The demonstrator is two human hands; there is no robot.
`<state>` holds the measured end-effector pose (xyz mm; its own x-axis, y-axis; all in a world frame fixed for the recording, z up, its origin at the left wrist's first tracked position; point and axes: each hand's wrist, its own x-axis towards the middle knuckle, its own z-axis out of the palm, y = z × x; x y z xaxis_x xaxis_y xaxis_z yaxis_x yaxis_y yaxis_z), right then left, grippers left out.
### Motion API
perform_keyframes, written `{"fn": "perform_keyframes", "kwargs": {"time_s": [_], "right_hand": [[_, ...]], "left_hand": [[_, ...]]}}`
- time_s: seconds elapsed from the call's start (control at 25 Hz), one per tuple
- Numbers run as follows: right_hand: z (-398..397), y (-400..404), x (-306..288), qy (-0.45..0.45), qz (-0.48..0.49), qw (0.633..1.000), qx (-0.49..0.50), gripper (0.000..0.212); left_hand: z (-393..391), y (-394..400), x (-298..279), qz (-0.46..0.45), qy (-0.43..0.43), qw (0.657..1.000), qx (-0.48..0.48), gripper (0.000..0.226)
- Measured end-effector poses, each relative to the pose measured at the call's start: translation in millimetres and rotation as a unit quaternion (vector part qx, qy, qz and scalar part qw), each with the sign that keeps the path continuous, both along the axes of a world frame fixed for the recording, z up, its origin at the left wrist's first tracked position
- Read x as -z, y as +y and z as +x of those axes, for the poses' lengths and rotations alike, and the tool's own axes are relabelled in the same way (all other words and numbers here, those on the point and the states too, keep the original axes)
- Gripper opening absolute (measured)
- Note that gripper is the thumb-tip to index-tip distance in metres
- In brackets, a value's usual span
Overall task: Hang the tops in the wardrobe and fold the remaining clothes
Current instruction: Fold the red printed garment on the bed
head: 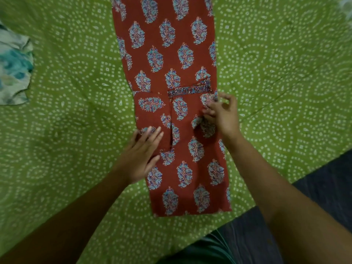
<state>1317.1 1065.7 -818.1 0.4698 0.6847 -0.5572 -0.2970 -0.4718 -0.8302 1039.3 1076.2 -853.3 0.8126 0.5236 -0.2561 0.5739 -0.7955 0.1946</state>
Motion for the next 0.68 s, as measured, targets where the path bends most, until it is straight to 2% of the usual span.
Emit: {"fn": "perform_keyframes", "kwargs": {"time_s": [0.04,0.08,0.12,0.16,0.2,0.24,0.28,0.32,0.4,0.44,0.48,0.52,0.56,0.6,0.64,0.68], "right_hand": [[11.2,-30.0,4.7,-0.189,0.013,0.971,-0.147,0.037],[24.9,-61.7,10.0,-0.337,0.034,0.882,-0.328,0.055],[38.1,-91.1,15.3,-0.437,0.047,0.747,-0.499,0.071],[49.5,-115.5,21.5,-0.493,0.065,0.602,-0.625,0.081],[56.8,-132.7,26.8,-0.516,0.093,0.493,-0.694,0.085],[58.7,-138.4,33.0,-0.523,0.115,0.426,-0.729,0.083],[57.4,-135.1,40.8,-0.529,0.140,0.395,-0.738,0.079],[53.8,-124.6,48.6,-0.531,0.169,0.390,-0.733,0.074],[49.0,-99.5,63.4,-0.512,0.211,0.410,-0.724,0.066],[50.0,-88.8,69.6,-0.487,0.214,0.445,-0.721,0.062],[53.2,-81.3,75.0,-0.450,0.192,0.496,-0.718,0.060],[50.5,-74.4,67.3,-0.388,0.143,0.581,-0.701,0.054],[46.7,-64.7,57.2,-0.297,0.073,0.701,-0.645,0.038],[42.4,-50.9,46.1,-0.188,0.014,0.818,-0.544,0.019],[39.9,-30.9,39.2,-0.074,-0.044,0.901,-0.426,0.016],[39.5,-10.4,35.9,0.021,-0.102,0.941,-0.323,0.020]], "left_hand": [[-11.8,-4.4,-3.3,-0.004,0.000,1.000,-0.001,0.074],[-23.7,-8.7,-4.9,-0.009,0.003,0.999,0.037,0.083],[-33.9,-12.6,-4.8,-0.008,0.016,0.995,0.094,0.091],[-39.8,-14.5,-4.1,-0.004,0.026,0.990,0.141,0.096],[-40.0,-14.7,-1.3,0.003,0.032,0.985,0.168,0.097],[-34.6,-13.3,3.7,0.018,0.033,0.983,0.180,0.097],[-24.8,-11.1,9.7,0.038,0.034,0.982,0.180,0.093],[-14.1,-8.9,15.1,0.046,0.032,0.983,0.175,0.087],[3.1,-2.9,21.5,0.038,0.001,0.987,0.158,0.069],[6.5,3.0,24.7,-0.002,-0.015,0.991,0.132,0.065],[8.1,9.3,24.0,-0.064,-0.048,0.993,0.089,0.063],[8.7,16.5,24.4,-0.143,-0.084,0.986,0.028,0.059],[12.1,24.2,17.9,-0.232,-0.121,0.963,-0.066,0.049],[19.7,36.1,7.4,-0.321,-0.165,0.913,-0.187,0.036],[29.9,49.6,1.7,-0.415,-0.229,0.825,-0.309,0.023],[40.8,68.4,2.5,-0.486,-0.254,0.723,-0.420,0.019]]}}
